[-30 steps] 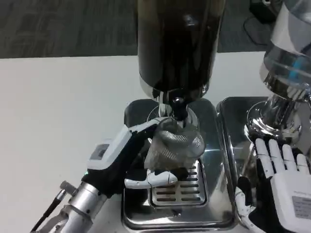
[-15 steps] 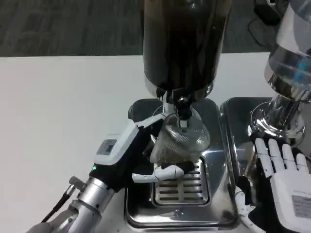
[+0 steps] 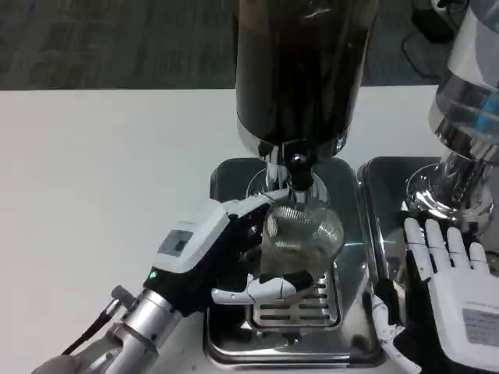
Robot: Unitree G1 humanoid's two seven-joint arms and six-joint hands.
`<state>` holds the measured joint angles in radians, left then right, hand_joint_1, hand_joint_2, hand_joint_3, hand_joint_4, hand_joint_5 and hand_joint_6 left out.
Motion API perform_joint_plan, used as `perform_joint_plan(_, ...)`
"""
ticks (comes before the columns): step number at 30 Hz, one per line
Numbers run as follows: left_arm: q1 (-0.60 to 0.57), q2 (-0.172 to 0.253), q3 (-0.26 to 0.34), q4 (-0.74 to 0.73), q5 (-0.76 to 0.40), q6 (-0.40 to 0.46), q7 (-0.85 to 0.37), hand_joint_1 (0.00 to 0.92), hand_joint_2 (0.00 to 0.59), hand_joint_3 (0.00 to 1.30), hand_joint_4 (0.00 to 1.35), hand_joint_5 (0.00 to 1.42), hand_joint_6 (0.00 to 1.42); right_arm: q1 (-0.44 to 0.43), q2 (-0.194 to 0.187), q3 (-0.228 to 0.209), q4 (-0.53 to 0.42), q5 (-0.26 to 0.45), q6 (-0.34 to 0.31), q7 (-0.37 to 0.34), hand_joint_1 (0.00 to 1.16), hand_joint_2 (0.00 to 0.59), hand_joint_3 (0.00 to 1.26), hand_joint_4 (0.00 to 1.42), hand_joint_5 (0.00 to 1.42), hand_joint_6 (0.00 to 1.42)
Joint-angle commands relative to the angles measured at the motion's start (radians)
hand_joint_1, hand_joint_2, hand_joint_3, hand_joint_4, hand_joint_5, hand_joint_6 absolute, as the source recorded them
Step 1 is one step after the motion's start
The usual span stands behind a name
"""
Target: Grasp the cup under the faucet to collect the drink, then remove the cup.
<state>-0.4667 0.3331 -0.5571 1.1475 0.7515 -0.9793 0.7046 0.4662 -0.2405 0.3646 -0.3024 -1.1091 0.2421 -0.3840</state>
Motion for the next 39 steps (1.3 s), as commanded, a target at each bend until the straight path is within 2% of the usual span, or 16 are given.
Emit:
perform_joint_plan(1,0.019,-0.004,-0.039,-0.013,0.041,0.042,-0.031,0.288,0.113,0.21,0.26,0.46,0.31,-0.008,-0.004,-0.002,0.008,0.009,-0.012,0.013,0.33,0.534,0.03,0.0,0.0,0.0)
perform_joint_plan(6,0.034,0.019,-0.05,-0.047,0.046,0.074,-0.04,0.241,0.093,0.06,0.14,0.37,0.23,-0.005,-0.004,-0.003,0.006,0.01,-0.015,0.017,0.33,0.534,0.03,0.0,0.0,0.0)
perform_joint_plan(13,0.063,0.061,-0.026,-0.109,0.012,0.074,-0.071,0.196,0.086,0.02,0.11,0.36,0.22,-0.004,-0.013,-0.011,-0.002,0.01,-0.02,0.018,0.33,0.534,0.03,0.0,0.0,0.0)
perform_joint_plan(23,0.154,0.17,0.117,-0.206,-0.108,0.023,-0.158,0.149,0.073,0.06,0.15,0.37,0.22,-0.003,-0.013,-0.029,0.001,0.017,-0.021,0.015,0.33,0.534,0.03,0.0,0.0,0.0)
perform_joint_plan(29,0.206,0.195,0.18,-0.275,-0.146,0.004,-0.199,0.131,0.064,0.07,0.16,0.37,0.22,-0.017,-0.011,-0.028,0.016,0.017,-0.029,0.015,0.33,0.534,0.03,0.0,0.0,0.0)
perform_joint_plan(34,0.24,0.196,0.223,-0.313,-0.167,0.0,-0.22,0.122,0.064,0.07,0.16,0.38,0.22,-0.024,-0.012,-0.03,0.022,0.014,-0.034,0.014,0.33,0.534,0.03,0.0,0.0,0.0)
perform_joint_plan(38,0.304,0.213,0.29,-0.396,-0.195,-0.005,-0.217,0.097,0.062,0.1,0.16,0.39,0.23,-0.018,-0.028,-0.03,0.017,0.008,-0.046,0.018,0.33,0.534,0.03,0.0,0.0,0.0)
perform_joint_plan(39,0.321,0.215,0.309,-0.414,-0.205,-0.002,-0.22,0.057,0.059,0.11,0.15,0.38,0.23,-0.017,-0.034,-0.029,0.012,0.002,-0.047,0.022,0.33,0.534,0.03,0.0,0.0,0.0)
